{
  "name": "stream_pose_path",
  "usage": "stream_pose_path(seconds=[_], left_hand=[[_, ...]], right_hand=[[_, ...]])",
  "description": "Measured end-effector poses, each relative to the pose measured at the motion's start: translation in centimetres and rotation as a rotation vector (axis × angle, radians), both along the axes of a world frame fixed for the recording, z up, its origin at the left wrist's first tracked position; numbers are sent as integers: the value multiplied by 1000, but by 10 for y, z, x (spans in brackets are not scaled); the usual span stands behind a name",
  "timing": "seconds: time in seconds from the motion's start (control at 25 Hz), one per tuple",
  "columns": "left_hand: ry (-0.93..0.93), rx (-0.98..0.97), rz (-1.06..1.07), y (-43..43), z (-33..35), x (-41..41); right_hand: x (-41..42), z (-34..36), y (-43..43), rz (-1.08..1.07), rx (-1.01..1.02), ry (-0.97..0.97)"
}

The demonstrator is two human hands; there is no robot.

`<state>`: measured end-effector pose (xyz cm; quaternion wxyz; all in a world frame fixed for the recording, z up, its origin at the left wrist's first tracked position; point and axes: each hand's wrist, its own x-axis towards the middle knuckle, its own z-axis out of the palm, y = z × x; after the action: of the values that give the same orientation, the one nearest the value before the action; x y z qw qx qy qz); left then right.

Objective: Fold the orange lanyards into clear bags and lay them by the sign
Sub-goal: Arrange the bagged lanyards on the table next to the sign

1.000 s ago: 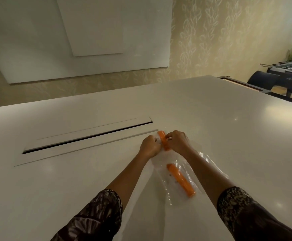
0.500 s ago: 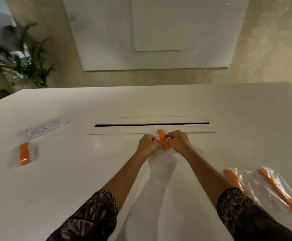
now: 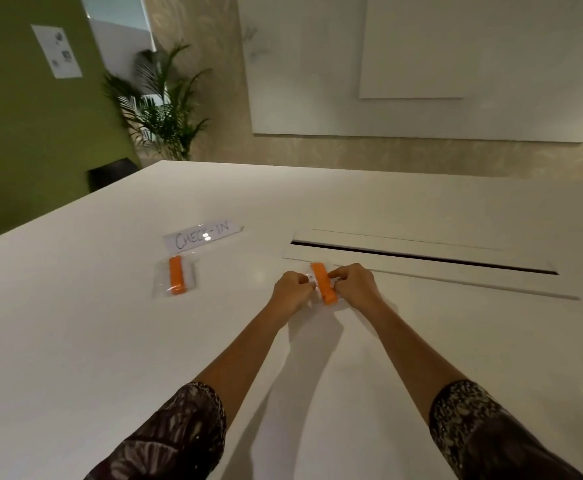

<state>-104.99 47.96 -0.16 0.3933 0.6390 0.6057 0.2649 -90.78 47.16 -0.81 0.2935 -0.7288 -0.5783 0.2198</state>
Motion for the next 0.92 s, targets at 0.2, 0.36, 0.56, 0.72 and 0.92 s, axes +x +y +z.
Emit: stream_pose_path(seconds=[0.2, 0.36, 0.56, 0.72, 0.92], left_hand=[[26, 7, 61, 28, -1, -72], [-3, -14, 98, 52, -2, -123], [-3, -30, 106, 76, 6, -169], [-35, -44, 91, 94, 12, -193], [-44, -99, 48, 104, 17, -209]], right_hand=[[-71, -2, 34, 49, 10, 46], [-125, -7, 62, 80, 21, 58], [-174, -11, 94, 78, 25, 102], [-197, -12, 115, 69, 33, 111], [-216, -17, 129, 22, 28, 99]])
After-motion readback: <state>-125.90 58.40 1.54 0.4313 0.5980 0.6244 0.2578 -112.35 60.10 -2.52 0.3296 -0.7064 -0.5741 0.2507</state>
